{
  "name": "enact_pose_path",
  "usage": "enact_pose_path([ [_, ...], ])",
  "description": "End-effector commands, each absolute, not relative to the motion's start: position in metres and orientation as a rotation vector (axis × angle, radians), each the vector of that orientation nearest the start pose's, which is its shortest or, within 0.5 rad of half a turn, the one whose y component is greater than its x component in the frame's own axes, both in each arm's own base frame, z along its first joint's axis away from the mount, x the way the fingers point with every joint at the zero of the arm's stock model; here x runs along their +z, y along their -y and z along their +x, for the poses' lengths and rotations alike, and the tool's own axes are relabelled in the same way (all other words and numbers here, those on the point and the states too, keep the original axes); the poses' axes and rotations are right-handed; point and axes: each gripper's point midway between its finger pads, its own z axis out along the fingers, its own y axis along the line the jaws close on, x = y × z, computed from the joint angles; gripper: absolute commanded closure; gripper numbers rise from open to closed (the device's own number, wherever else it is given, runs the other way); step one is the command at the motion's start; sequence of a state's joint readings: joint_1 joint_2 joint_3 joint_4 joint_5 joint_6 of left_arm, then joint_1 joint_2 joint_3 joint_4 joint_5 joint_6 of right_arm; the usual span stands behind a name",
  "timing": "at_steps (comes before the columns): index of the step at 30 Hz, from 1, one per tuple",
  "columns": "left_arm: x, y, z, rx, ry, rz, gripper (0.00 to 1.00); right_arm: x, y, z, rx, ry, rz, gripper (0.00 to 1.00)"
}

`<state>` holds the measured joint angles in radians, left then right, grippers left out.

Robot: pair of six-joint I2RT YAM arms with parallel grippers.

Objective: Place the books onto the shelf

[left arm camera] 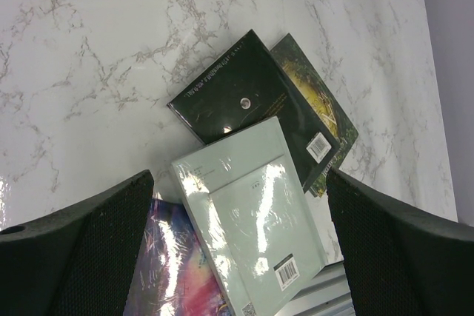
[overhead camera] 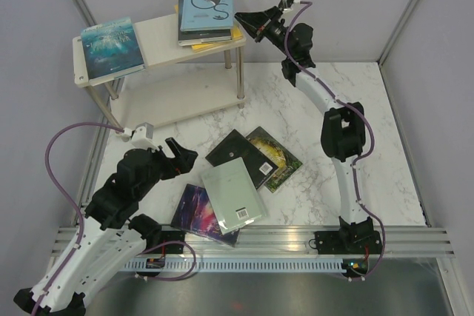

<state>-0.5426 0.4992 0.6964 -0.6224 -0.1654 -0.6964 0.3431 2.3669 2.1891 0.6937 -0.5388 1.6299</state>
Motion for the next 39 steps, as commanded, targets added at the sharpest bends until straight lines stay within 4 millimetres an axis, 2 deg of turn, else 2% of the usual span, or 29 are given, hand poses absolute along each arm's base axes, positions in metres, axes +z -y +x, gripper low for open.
enact_pose_path([
  [1, 0.222, 0.116, 0.206, -0.615, -1.987, -0.258, 0.01, 0.461, -0.283, 0.544, 1.916, -1.238, 0.225, 0.89],
  [3, 0.219, 0.116, 0.205, -0.620, -1.992, -0.264, 0.00, 0.469, -0.259, 0.542, 1.868, -1.220, 0.227, 0.88],
  [4, 0.214, 0.117, 0.206, -0.622, -2.007, -0.277, 0.00, 0.475, -0.235, 0.538, 1.831, -1.211, 0.245, 0.87],
  [5, 0.207, 0.119, 0.207, -0.615, -2.033, -0.283, 0.00, 0.477, -0.224, 0.535, 1.811, -1.208, 0.249, 0.86],
  [7, 0.192, 0.125, 0.206, -0.634, -2.092, -0.302, 0.00, 0.475, -0.195, 0.522, 1.738, -1.220, 0.275, 0.72],
  [8, 0.186, 0.129, 0.205, -0.645, -2.117, -0.306, 0.00, 0.469, -0.188, 0.518, 1.707, -1.251, 0.291, 0.65],
  [9, 0.176, 0.133, 0.206, -0.654, -2.158, -0.329, 0.00, 0.462, -0.177, 0.507, 1.652, -1.278, 0.299, 0.50],
  [10, 0.163, 0.138, 0.202, -0.670, -2.202, -0.328, 0.00, 0.454, -0.175, 0.499, 1.627, -1.311, 0.291, 0.45],
  [11, 0.158, 0.142, 0.202, -0.692, -2.212, -0.331, 0.00, 0.441, -0.173, 0.494, 1.599, -1.368, 0.323, 0.41],
  [12, 0.151, 0.146, 0.201, -0.717, -2.230, -0.353, 0.00, 0.430, -0.171, 0.477, 1.572, -1.411, 0.339, 0.33],
  [13, 0.132, 0.150, 0.194, -0.739, -2.276, -0.356, 0.01, 0.419, -0.170, 0.470, 1.505, -1.449, 0.306, 0.31],
  [14, 0.130, 0.154, 0.197, -0.768, -2.255, -0.367, 0.01, 0.396, -0.171, 0.463, 1.473, -1.537, 0.352, 0.29],
  [15, 0.124, 0.160, 0.193, -0.822, -2.269, -0.377, 0.01, 0.380, -0.169, 0.444, 1.430, -1.587, 0.361, 0.24],
  [16, 0.106, 0.164, 0.185, -0.854, -2.307, -0.377, 0.01, 0.364, -0.171, 0.433, 1.395, -1.639, 0.368, 0.21],
  [17, 0.104, 0.169, 0.186, -0.892, -2.292, -0.376, 0.01, 0.333, -0.166, 0.426, 1.298, -1.739, 0.383, 0.19],
  [18, 0.100, 0.172, 0.186, -0.918, -2.293, -0.390, 0.01, 0.307, -0.163, 0.406, 1.251, -1.804, 0.400, 0.15],
  [19, 0.085, 0.173, 0.180, -0.928, -2.330, -0.391, 0.01, 0.287, -0.166, 0.393, 1.223, -1.859, 0.404, 0.13],
  [20, 0.080, 0.175, 0.179, -0.940, -2.335, -0.394, 0.01, 0.264, -0.164, 0.382, 1.169, -1.915, 0.416, 0.12],
  [21, 0.080, 0.178, 0.182, -0.965, -2.313, -0.393, 0.01, 0.230, -0.164, 0.360, 1.152, -1.981, 0.446, 0.07],
  [22, 0.068, 0.179, 0.178, -0.971, -2.342, -0.393, 0.01, 0.213, -0.172, 0.346, 1.154, -2.026, 0.438, 0.06],
  [24, 0.067, 0.185, 0.182, -1.019, -2.306, -0.385, 0.00, 0.180, -0.182, 0.323, 1.145, -2.112, 0.430, 0.04],
  [25, 0.059, 0.186, 0.178, -1.035, -2.315, -0.387, 0.00, 0.154, -0.197, 0.299, 1.150, -2.193, 0.401, 0.04],
  [27, 0.052, 0.188, 0.179, -1.055, -2.316, -0.407, 0.00, 0.120, -0.203, 0.271, 1.123, -2.284, 0.416, 0.04],
  [29, 0.046, 0.190, 0.180, -1.068, -2.309, -0.410, 0.00, 0.105, -0.218, 0.248, 1.149, -2.321, 0.377, 0.04],
  [30, 0.045, 0.191, 0.180, -1.071, -2.309, -0.412, 0.01, 0.089, -0.220, 0.230, 1.159, -2.368, 0.382, 0.04],
  [33, 0.040, 0.191, 0.181, -1.062, -2.316, -0.409, 0.01, 0.074, -0.223, 0.208, 1.204, -2.389, 0.391, 0.04],
  [35, 0.038, 0.191, 0.182, -1.065, -2.309, -0.409, 0.01, 0.067, -0.225, 0.199, 1.221, -2.392, 0.381, 0.04],
  [38, 0.037, 0.192, 0.184, -1.073, -2.295, -0.414, 0.01, 0.067, -0.234, 0.196, 1.266, -2.375, 0.377, 0.04],
  [39, 0.034, 0.193, 0.183, -1.072, -2.307, -0.418, 0.01, 0.058, -0.238, 0.189, 1.269, -2.406, 0.366, 0.04],
])
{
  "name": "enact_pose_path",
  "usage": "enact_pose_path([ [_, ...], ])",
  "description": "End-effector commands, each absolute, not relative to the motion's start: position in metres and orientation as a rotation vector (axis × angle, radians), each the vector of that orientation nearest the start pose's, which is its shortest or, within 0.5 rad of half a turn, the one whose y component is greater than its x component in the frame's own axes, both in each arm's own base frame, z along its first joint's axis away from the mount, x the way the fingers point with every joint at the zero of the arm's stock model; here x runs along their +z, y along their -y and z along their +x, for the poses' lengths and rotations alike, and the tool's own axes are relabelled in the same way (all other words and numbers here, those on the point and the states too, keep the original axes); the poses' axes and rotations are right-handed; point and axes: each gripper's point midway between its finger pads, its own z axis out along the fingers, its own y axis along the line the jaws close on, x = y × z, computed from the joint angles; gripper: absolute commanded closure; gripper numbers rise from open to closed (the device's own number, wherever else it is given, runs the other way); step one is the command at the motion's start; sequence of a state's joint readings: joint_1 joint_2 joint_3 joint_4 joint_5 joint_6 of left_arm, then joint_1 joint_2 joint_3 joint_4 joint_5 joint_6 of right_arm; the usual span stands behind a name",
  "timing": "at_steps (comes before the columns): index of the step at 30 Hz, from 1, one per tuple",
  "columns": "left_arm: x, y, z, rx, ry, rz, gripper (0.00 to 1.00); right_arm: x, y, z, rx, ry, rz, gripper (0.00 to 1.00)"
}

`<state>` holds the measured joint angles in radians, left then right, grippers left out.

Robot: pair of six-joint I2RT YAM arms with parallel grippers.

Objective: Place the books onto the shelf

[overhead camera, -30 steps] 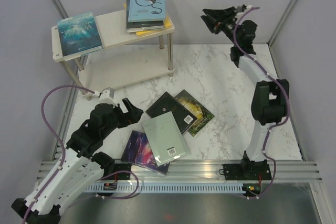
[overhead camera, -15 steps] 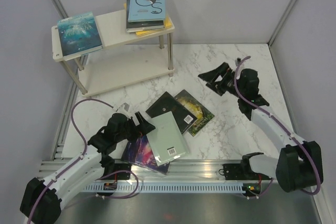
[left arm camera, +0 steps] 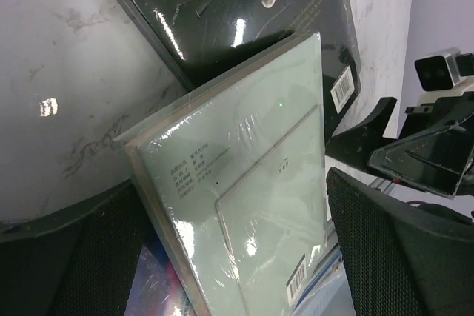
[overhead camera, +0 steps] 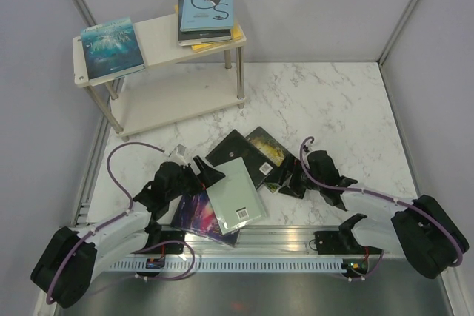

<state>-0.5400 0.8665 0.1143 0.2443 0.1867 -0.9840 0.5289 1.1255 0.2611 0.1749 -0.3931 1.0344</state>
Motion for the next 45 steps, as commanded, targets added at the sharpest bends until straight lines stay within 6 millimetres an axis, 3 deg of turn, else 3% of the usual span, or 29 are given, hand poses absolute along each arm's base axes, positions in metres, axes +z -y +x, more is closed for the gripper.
enact_pose_path([
  [1, 0.034, 0.194, 0.184, -1.076, -2.307, -0.416, 0.01, 0.061, -0.244, 0.190, 1.297, -2.384, 0.349, 0.04],
  [3, 0.035, 0.195, 0.185, -1.085, -2.307, -0.413, 0.01, 0.044, -0.253, 0.179, 1.301, -2.436, 0.359, 0.04],
  [5, 0.031, 0.196, 0.183, -1.087, -2.321, -0.412, 0.02, 0.046, -0.265, 0.178, 1.357, -2.412, 0.355, 0.04],
  [6, 0.031, 0.196, 0.184, -1.087, -2.319, -0.414, 0.02, 0.032, -0.270, 0.167, 1.359, -2.468, 0.358, 0.06],
  [7, 0.030, 0.196, 0.183, -1.088, -2.321, -0.413, 0.02, 0.042, -0.280, 0.170, 1.429, -2.407, 0.327, 0.07],
  [9, 0.027, 0.195, 0.183, -1.080, -2.326, -0.414, 0.02, 0.033, -0.289, 0.157, 1.478, -2.447, 0.345, 0.15],
  [10, 0.026, 0.195, 0.183, -1.077, -2.330, -0.415, 0.02, 0.045, -0.297, 0.159, 1.550, -2.379, 0.313, 0.18],
  [12, 0.025, 0.196, 0.183, -1.073, -2.339, -0.409, 0.02, 0.043, -0.305, 0.150, 1.608, -2.398, 0.326, 0.30],
  [14, 0.024, 0.197, 0.184, -1.072, -2.343, -0.402, 0.02, 0.054, -0.314, 0.148, 1.685, -2.344, 0.299, 0.39],
  [20, 0.032, 0.215, 0.193, -1.108, -2.375, -0.256, 0.02, 0.074, -0.327, 0.142, 1.807, -2.259, 0.239, 0.56],
  [25, 0.028, 0.238, 0.198, -1.123, -2.446, -0.098, 0.05, 0.096, -0.333, 0.138, 1.876, -2.189, 0.145, 0.53],
  [29, 0.025, 0.257, 0.201, -1.086, -2.479, 0.013, 0.06, 0.113, -0.333, 0.136, 1.884, -2.139, 0.062, 0.39],
  [31, 0.019, 0.263, 0.201, -1.060, -2.505, 0.047, 0.06, 0.106, -0.331, 0.136, 1.827, -2.191, 0.056, 0.37],
  [33, 0.021, 0.274, 0.202, -1.041, -2.508, 0.111, 0.06, 0.114, -0.333, 0.138, 1.789, -2.164, -0.005, 0.37],
  [34, 0.021, 0.277, 0.203, -1.037, -2.508, 0.128, 0.06, 0.103, -0.330, 0.138, 1.728, -2.228, 0.002, 0.38],
  [36, 0.022, 0.286, 0.205, -1.030, -2.510, 0.181, 0.07, 0.112, -0.330, 0.144, 1.672, -2.197, -0.047, 0.46],
  [37, 0.023, 0.289, 0.206, -1.029, -2.508, 0.195, 0.07, 0.104, -0.326, 0.143, 1.623, -2.250, -0.039, 0.68],
  [38, 0.025, 0.293, 0.207, -1.032, -2.500, 0.213, 0.08, 0.112, -0.327, 0.147, 1.613, -2.230, -0.050, 0.77],
  [40, 0.026, 0.288, 0.211, -0.985, -2.503, 0.197, 0.09, 0.105, -0.321, 0.150, 1.533, -2.267, -0.043, 1.00],
  [43, 0.041, 0.270, 0.219, -0.848, -2.474, 0.167, 0.08, 0.102, -0.317, 0.152, 1.487, -2.286, -0.027, 1.00],
  [45, 0.068, 0.251, 0.237, -0.696, -2.399, 0.130, 0.08, 0.101, -0.315, 0.150, 1.476, -2.294, -0.020, 1.00],
])
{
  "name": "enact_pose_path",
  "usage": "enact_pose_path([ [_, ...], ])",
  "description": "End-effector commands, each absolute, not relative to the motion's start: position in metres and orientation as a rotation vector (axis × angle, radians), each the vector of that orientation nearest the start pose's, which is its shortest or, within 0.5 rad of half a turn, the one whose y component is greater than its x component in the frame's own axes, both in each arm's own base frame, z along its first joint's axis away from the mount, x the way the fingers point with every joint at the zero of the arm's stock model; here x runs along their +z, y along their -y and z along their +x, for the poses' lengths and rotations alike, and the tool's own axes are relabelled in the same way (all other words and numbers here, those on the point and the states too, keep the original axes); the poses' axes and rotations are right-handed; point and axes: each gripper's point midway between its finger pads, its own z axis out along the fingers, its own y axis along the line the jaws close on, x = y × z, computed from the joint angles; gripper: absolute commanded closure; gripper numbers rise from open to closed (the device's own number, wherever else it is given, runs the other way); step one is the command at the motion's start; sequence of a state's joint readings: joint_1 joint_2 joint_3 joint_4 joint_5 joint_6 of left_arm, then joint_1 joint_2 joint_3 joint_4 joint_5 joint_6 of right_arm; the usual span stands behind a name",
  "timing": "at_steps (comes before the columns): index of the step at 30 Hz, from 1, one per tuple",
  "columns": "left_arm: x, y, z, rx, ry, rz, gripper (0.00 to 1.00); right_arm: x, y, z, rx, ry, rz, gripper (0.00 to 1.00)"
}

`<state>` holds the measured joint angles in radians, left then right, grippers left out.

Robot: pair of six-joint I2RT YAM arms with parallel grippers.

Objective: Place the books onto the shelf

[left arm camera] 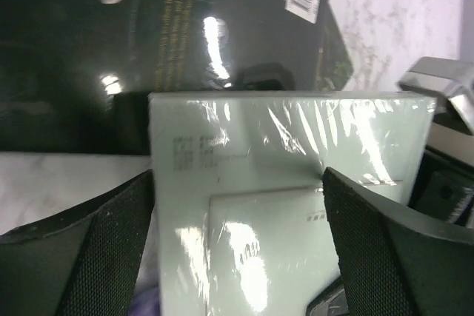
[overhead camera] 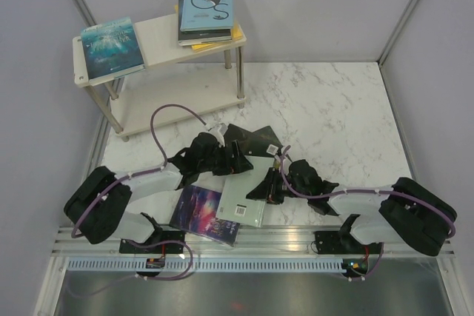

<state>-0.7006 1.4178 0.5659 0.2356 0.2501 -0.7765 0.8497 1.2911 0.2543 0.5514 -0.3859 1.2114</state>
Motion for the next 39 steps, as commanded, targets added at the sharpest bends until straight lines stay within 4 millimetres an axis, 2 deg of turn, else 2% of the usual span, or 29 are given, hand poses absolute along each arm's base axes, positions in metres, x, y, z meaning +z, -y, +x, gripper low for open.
enact_pose_path([
  [1, 0.065, 0.233, 0.233, -0.585, -2.441, 0.133, 0.08, 0.103, -0.314, 0.152, 1.467, -2.289, -0.009, 1.00],
  [2, 0.083, 0.224, 0.245, -0.510, -2.385, 0.104, 0.08, 0.103, -0.313, 0.153, 1.459, -2.291, -0.003, 1.00],
  [3, 0.100, 0.218, 0.248, -0.485, -2.343, 0.098, 0.08, 0.098, -0.311, 0.154, 1.431, -2.316, 0.014, 1.00],
  [4, 0.105, 0.208, 0.244, -0.429, -2.346, 0.112, 0.08, 0.100, -0.311, 0.159, 1.406, -2.314, 0.029, 1.00],
  [6, 0.127, 0.203, 0.247, -0.379, -2.283, 0.114, 0.08, 0.096, -0.310, 0.162, 1.363, -2.346, 0.038, 1.00],
  [8, 0.147, 0.208, 0.238, -0.390, -2.234, 0.165, 0.10, 0.098, -0.313, 0.168, 1.340, -2.355, 0.054, 1.00],
  [10, 0.158, 0.212, 0.229, -0.395, -2.207, 0.185, 0.12, 0.093, -0.314, 0.171, 1.309, -2.389, 0.075, 1.00],
  [11, 0.164, 0.218, 0.222, -0.373, -2.182, 0.209, 0.13, 0.097, -0.317, 0.176, 1.301, -2.387, 0.081, 1.00],
  [13, 0.168, 0.221, 0.211, -0.354, -2.173, 0.235, 0.13, 0.089, -0.316, 0.180, 1.256, -2.422, 0.114, 1.00],
  [14, 0.175, 0.229, 0.202, -0.346, -2.144, 0.268, 0.13, 0.090, -0.317, 0.186, 1.246, -2.425, 0.138, 1.00],
  [16, 0.177, 0.236, 0.192, -0.314, -2.136, 0.310, 0.14, 0.089, -0.320, 0.190, 1.241, -2.447, 0.155, 1.00],
  [18, 0.166, 0.243, 0.180, -0.202, -2.131, 0.396, 0.14, 0.085, -0.322, 0.191, 1.224, -2.478, 0.160, 1.00],
  [19, 0.167, 0.250, 0.176, -0.188, -2.125, 0.413, 0.13, 0.091, -0.326, 0.195, 1.232, -2.470, 0.150, 1.00],
  [20, 0.154, 0.258, 0.169, -0.120, -2.126, 0.479, 0.12, 0.091, -0.327, 0.195, 1.225, -2.477, 0.150, 1.00],
  [22, 0.147, 0.268, 0.162, -0.067, -2.124, 0.524, 0.10, 0.093, -0.328, 0.197, 1.217, -2.484, 0.152, 1.00],
  [23, 0.140, 0.285, 0.154, -0.055, -2.124, 0.582, 0.10, 0.092, -0.327, 0.197, 1.204, -2.492, 0.155, 1.00],
  [26, 0.138, 0.311, 0.142, -0.069, -2.113, 0.643, 0.10, 0.093, -0.327, 0.199, 1.196, -2.494, 0.156, 1.00],
  [27, 0.137, 0.305, 0.144, -0.010, -2.106, 0.616, 0.08, 0.095, -0.327, 0.199, 1.197, -2.490, 0.155, 1.00],
  [28, 0.131, 0.314, 0.142, 0.008, -2.108, 0.637, 0.08, 0.097, -0.328, 0.199, 1.200, -2.490, 0.147, 1.00],
  [29, 0.126, 0.305, 0.139, 0.063, -2.123, 0.628, 0.06, 0.097, -0.327, 0.199, 1.196, -2.494, 0.151, 1.00],
  [30, 0.117, 0.306, 0.139, 0.102, -2.129, 0.627, 0.05, 0.099, -0.327, 0.199, 1.198, -2.489, 0.146, 1.00],
  [32, 0.118, 0.307, 0.137, 0.144, -2.126, 0.637, 0.05, 0.101, -0.327, 0.199, 1.195, -2.485, 0.144, 1.00],
  [39, 0.120, 0.327, 0.110, 0.074, -2.156, 0.669, 0.05, 0.100, -0.322, 0.201, 1.172, -2.489, 0.135, 1.00],
])
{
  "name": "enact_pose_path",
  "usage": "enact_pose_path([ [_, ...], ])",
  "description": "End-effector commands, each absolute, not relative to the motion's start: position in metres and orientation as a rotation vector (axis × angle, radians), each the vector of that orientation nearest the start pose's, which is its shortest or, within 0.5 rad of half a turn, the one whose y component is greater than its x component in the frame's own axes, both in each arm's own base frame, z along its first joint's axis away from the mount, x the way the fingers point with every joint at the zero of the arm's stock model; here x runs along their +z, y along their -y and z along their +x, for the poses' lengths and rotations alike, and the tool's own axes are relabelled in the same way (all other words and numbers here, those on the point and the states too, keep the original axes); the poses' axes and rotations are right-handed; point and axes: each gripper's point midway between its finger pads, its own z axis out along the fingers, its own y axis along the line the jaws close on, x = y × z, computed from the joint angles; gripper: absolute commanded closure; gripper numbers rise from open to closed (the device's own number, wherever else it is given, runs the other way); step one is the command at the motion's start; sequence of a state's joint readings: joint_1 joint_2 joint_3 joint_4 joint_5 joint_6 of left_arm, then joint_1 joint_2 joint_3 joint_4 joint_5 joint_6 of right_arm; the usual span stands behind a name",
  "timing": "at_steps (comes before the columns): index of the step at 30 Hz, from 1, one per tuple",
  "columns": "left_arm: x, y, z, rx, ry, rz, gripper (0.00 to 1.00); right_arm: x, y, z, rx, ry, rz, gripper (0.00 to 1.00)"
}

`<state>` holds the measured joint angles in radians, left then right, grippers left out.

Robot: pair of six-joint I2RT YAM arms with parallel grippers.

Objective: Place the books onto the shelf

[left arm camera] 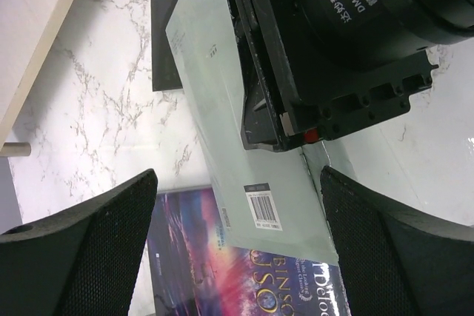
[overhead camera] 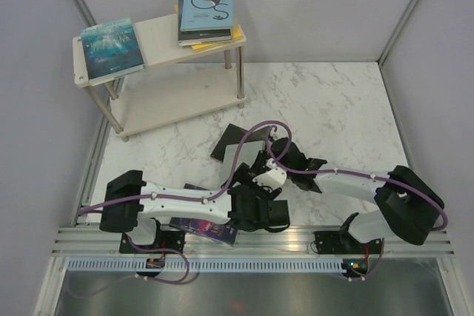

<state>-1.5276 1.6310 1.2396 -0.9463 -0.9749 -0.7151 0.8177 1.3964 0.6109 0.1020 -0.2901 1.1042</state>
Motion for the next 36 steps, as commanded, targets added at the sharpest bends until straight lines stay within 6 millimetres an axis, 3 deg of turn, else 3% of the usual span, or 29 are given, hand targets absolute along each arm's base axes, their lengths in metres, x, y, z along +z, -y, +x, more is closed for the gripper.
enact_pose_path([
  [1, 0.121, 0.331, 0.107, 0.054, -2.164, 0.668, 0.05, 0.099, -0.321, 0.202, 1.167, -2.490, 0.136, 1.00],
  [9, 0.166, 0.341, 0.095, -0.113, -2.160, 0.615, 0.05, 0.081, -0.314, 0.200, 1.112, -2.523, 0.130, 1.00],
  [12, 0.173, 0.344, 0.092, -0.144, -2.165, 0.625, 0.06, 0.080, -0.312, 0.201, 1.105, -2.523, 0.137, 1.00],
  [18, 0.160, 0.346, 0.088, -0.104, -2.185, 0.651, 0.06, 0.085, -0.314, 0.205, 1.119, -2.514, 0.134, 1.00],
  [26, 0.102, 0.322, 0.110, 0.289, -2.162, 0.643, 0.01, 0.100, -0.315, 0.201, 1.171, -2.497, 0.128, 1.00],
  [32, 0.102, 0.308, 0.129, 0.429, -2.096, 0.524, 0.03, 0.108, -0.312, 0.193, 1.208, -2.493, 0.122, 1.00],
  [36, 0.117, 0.298, 0.140, 0.479, -2.004, 0.489, 0.04, 0.110, -0.315, 0.185, 1.252, -2.513, 0.108, 1.00],
])
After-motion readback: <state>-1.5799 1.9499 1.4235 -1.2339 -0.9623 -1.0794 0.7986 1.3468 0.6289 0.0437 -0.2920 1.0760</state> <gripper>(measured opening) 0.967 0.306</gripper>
